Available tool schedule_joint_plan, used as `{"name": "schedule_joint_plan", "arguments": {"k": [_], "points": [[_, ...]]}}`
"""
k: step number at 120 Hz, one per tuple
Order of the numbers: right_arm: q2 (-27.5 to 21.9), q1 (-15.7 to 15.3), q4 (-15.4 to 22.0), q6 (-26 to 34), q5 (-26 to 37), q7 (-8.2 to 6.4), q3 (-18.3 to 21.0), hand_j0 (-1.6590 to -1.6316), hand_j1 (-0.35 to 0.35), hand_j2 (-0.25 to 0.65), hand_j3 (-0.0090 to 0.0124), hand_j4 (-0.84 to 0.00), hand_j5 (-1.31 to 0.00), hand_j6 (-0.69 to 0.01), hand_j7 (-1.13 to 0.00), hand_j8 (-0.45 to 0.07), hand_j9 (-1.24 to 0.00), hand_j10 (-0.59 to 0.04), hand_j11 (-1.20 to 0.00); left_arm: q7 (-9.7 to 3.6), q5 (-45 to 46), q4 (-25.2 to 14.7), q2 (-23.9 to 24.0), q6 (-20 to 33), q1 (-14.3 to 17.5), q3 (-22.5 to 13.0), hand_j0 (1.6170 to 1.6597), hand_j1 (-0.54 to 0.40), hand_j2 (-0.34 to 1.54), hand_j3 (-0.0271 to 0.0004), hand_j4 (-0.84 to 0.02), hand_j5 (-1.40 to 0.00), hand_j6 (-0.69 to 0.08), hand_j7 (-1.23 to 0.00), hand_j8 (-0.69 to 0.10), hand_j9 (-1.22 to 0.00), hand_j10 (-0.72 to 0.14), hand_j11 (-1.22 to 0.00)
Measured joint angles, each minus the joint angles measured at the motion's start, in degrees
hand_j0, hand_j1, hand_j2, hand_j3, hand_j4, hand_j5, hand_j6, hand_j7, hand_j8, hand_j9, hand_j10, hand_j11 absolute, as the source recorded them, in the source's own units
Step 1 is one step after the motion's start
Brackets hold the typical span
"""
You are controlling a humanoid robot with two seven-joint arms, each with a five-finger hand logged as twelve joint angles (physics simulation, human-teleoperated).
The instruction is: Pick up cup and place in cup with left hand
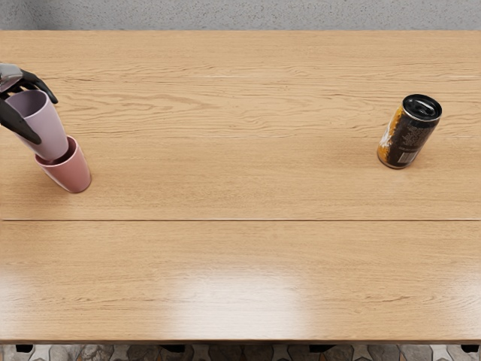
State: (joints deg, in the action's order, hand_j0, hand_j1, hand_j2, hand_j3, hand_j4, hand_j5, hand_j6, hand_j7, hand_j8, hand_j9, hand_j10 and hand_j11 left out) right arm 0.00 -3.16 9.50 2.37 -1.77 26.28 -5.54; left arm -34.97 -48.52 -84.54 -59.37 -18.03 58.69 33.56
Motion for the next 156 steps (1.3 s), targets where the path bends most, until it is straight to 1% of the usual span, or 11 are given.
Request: {"name": "schedule_joint_plan", "arguments": {"k": [18,43,55,68,95,99,106,114,128,141,156], "points": [[0.0,0.0,0.0,0.0,0.0,0.0,0.0,-1.6581,-0.349,0.0,0.0,0.0,0.0,0.0,0.0,0.0,0.0,0.0,0.0,0.0,0.0,0.1,0.0,0.0,0.0,0.0,1.6544,-0.16,0.1,0.0,-0.378,-0.87,-0.176,-0.85,-0.149,-0.85,-0.288,-0.84],[0.0,0.0,0.0,0.0,0.0,0.0,0.0,-1.6581,-0.349,0.0,0.0,0.0,0.0,0.0,0.0,0.0,0.0,0.0,0.0,-0.03,-0.1,0.2,0.0,0.0,-0.1,0.0,1.6528,-0.194,0.13,0.0,-0.342,-0.89,-0.144,-0.86,-0.13,-0.85,-0.266,-0.85],[0.0,0.0,0.0,0.0,0.0,0.0,0.0,-1.6581,-0.349,0.0,0.0,0.0,0.0,0.0,0.0,0.0,0.0,0.0,0.0,-0.02,-0.1,0.2,0.0,0.1,-0.1,-0.1,1.6527,-0.19,0.12,0.0,-0.343,-0.89,-0.147,-0.86,-0.134,-0.85,-0.267,-0.85],[0.0,0.0,0.0,0.0,0.0,0.0,0.0,-1.6581,-0.349,0.0,0.0,0.0,0.0,0.0,0.0,0.0,0.0,0.0,0.0,-0.02,-0.1,0.3,0.5,0.1,-0.8,0.0,1.6528,-0.187,0.12,0.0,-0.347,-0.89,-0.153,-0.86,-0.14,-0.84,-0.27,-0.85],[0.0,0.0,0.0,0.0,0.0,0.0,0.0,-1.6581,-0.349,0.0,0.0,0.0,0.0,0.0,0.0,0.0,0.0,0.0,0.0,-0.02,-0.1,0.6,0.7,0.1,-0.8,0.0,1.6529,-0.184,0.11,0.0,-0.349,-0.89,-0.155,-0.86,-0.141,-0.84,-0.271,-0.85],[0.0,0.0,0.0,0.0,0.0,0.0,0.0,-1.6581,-0.349,0.0,0.0,0.0,0.0,0.0,0.0,0.0,0.0,0.0,0.0,-0.01,-0.1,0.6,0.7,0.1,-0.8,0.0,1.6533,-0.178,0.1,0.0,-0.354,-0.87,-0.161,-0.84,-0.148,-0.82,-0.276,-0.83],[0.0,0.0,0.0,0.0,0.0,0.0,0.0,-1.6581,-0.349,0.0,0.0,0.0,0.0,0.0,0.0,0.0,0.0,0.0,0.0,-0.02,0.1,1.0,1.1,0.3,-0.9,0.0,1.6547,-0.152,0.1,0.0,-0.394,-0.79,-0.192,-0.76,-0.176,-0.75,-0.302,-0.76],[0.0,0.0,0.0,0.0,0.0,0.0,0.0,-1.6581,-0.349,0.0,0.0,0.0,0.0,0.0,0.0,0.0,0.0,0.0,0.0,-0.02,0.4,1.5,1.2,0.3,-0.8,0.1,1.6557,-0.116,0.09,0.0,-0.375,-0.69,-0.222,-0.67,-0.22,-0.66,-0.311,-0.66],[0.0,0.0,0.0,0.0,0.0,0.0,0.0,-1.6581,-0.349,0.0,0.0,0.0,0.0,0.0,0.0,0.0,0.0,0.0,0.0,-0.03,0.6,1.8,1.0,0.4,-0.8,0.2,1.6567,-0.056,0.08,0.0,-0.333,-0.54,-0.248,-0.53,-0.247,-0.53,-0.298,-0.53],[0.0,0.0,0.0,0.0,0.0,0.0,0.0,-1.6581,-0.349,0.0,0.0,0.0,0.0,0.0,0.0,0.0,0.0,0.0,0.0,-0.03,0.7,1.9,1.0,0.5,-0.8,0.3,1.6572,-0.023,0.07,0.0,-0.308,-0.47,-0.259,-0.46,-0.257,-0.46,-0.289,-0.46],[0.0,0.0,0.0,0.0,0.0,0.0,0.0,-1.6581,-0.349,0.0,0.0,0.0,0.0,0.0,0.0,0.0,0.0,0.0,0.0,-0.03,0.7,2.0,1.1,0.5,-0.7,0.4,1.6576,-0.001,0.07,0.0,-0.295,-0.42,-0.268,-0.41,-0.267,-0.41,-0.284,-0.41]]}}
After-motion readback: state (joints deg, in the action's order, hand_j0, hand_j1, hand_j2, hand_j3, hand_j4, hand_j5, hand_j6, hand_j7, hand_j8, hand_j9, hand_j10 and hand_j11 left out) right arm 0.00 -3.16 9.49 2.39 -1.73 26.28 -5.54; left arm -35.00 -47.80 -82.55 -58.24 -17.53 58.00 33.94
